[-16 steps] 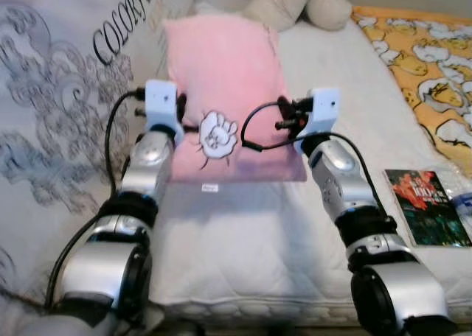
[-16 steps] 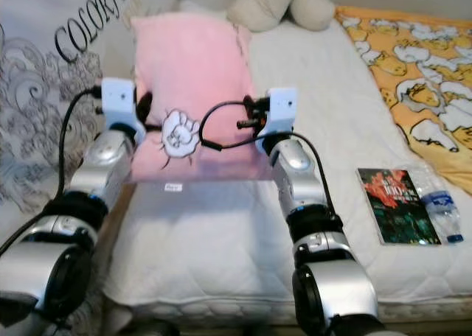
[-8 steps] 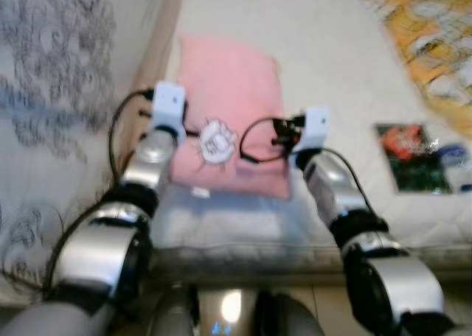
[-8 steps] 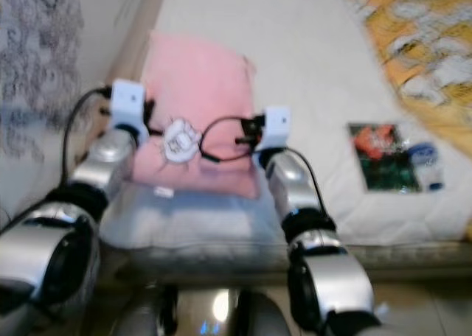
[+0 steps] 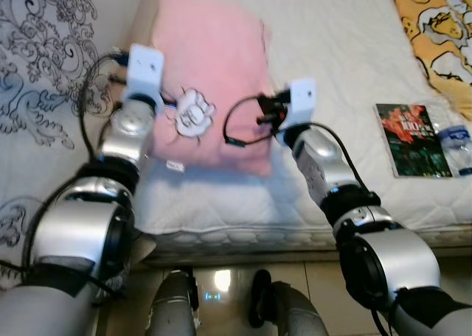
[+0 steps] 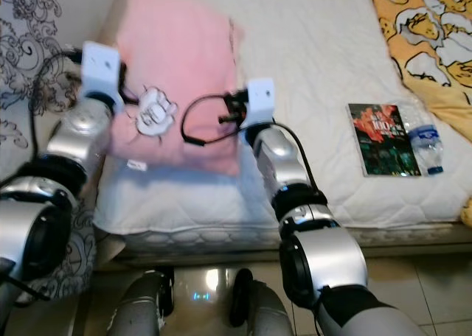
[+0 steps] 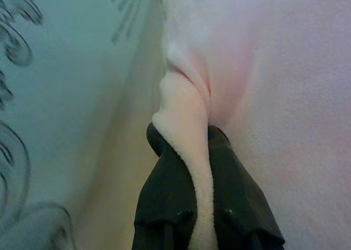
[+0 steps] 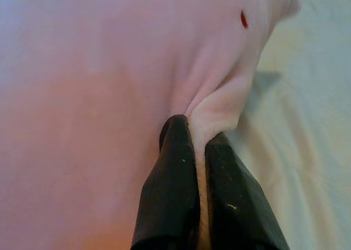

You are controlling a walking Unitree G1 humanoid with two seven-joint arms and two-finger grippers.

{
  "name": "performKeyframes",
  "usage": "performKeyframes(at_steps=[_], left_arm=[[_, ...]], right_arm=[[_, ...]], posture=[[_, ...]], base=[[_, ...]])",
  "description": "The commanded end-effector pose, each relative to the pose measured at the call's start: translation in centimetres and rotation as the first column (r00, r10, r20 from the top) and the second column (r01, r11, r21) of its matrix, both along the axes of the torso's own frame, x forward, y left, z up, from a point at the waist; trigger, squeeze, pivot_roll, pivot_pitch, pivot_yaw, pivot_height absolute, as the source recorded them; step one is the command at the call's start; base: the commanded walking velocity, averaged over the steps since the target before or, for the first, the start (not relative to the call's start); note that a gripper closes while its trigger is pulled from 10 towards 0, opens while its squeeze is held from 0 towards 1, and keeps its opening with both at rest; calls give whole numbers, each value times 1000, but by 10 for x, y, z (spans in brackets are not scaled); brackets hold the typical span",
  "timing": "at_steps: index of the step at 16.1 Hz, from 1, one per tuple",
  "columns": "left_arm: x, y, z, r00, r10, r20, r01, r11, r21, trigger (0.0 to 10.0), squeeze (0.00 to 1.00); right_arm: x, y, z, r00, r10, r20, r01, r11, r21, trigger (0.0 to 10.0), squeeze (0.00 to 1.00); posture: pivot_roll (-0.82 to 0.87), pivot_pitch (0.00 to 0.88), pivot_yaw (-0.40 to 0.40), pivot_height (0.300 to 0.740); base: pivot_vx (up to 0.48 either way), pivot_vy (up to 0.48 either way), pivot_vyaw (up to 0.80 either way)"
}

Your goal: Clean up the room

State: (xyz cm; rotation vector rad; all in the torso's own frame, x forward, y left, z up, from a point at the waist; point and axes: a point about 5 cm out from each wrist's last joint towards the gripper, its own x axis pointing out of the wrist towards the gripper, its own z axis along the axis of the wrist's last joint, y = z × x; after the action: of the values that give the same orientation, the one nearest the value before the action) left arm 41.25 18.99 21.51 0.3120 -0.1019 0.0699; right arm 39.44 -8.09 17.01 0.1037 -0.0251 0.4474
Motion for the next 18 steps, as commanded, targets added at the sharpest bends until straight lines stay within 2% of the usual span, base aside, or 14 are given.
performKeyframes(at_steps=[1,3,6,8,9,10,11,12,15,18], left_arm=[[1,13,14,997,62,41,-63,998,23,10000,0],[0,21,16,995,89,39,-90,995,38,10000,0],[-3,34,4,992,125,-18,-119,972,204,10000,0],[-4,37,5,990,139,-18,-131,963,235,10000,0],[-3,38,7,988,151,-14,-144,963,230,10000,0],[-4,42,8,982,190,-16,-185,970,155,10000,0],[-5,50,7,967,254,-27,-253,967,41,10000,0],[-8,56,4,952,306,-33,-306,952,-18,10000,0],[-14,64,-4,931,366,-13,-366,930,-20,10000,0],[-20,74,-14,915,402,-43,-402,916,16,10000,0]], right_arm=[[1,-3,-2,1000,-21,-10,21,1000,0,10000,0],[1,1,-1,1000,-15,-21,16,1000,12,10000,0],[-7,16,-26,989,20,-146,-13,999,50,10000,0],[-13,19,-41,977,31,-212,-19,998,57,10000,0],[-14,20,-42,976,36,-212,-26,998,52,10000,0],[-13,21,-39,979,55,-198,-48,998,38,10000,0],[-11,21,-32,984,78,-160,-80,997,-5,10000,0],[-8,20,-26,987,85,-133,-90,996,-27,10000,0],[-1,13,-9,992,88,-86,-91,995,-36,10000,0],[0,11,-7,992,93,-82,-98,993,-61,10000,0]], posture=[[4,312,-78,740],[7,313,-81,740],[18,335,-86,740],[32,344,-84,740],[33,344,-84,740],[32,342,-82,740],[30,339,-81,740],[28,336,-83,740],[30,332,-90,740],[43,329,-102,740]], base=[[0,0,0],[0,0,0],[0,0,0],[0,0,0],[0,0,0],[0,0,0],[0,0,0],[0,0,0],[0,0,0],[0,0,0]])
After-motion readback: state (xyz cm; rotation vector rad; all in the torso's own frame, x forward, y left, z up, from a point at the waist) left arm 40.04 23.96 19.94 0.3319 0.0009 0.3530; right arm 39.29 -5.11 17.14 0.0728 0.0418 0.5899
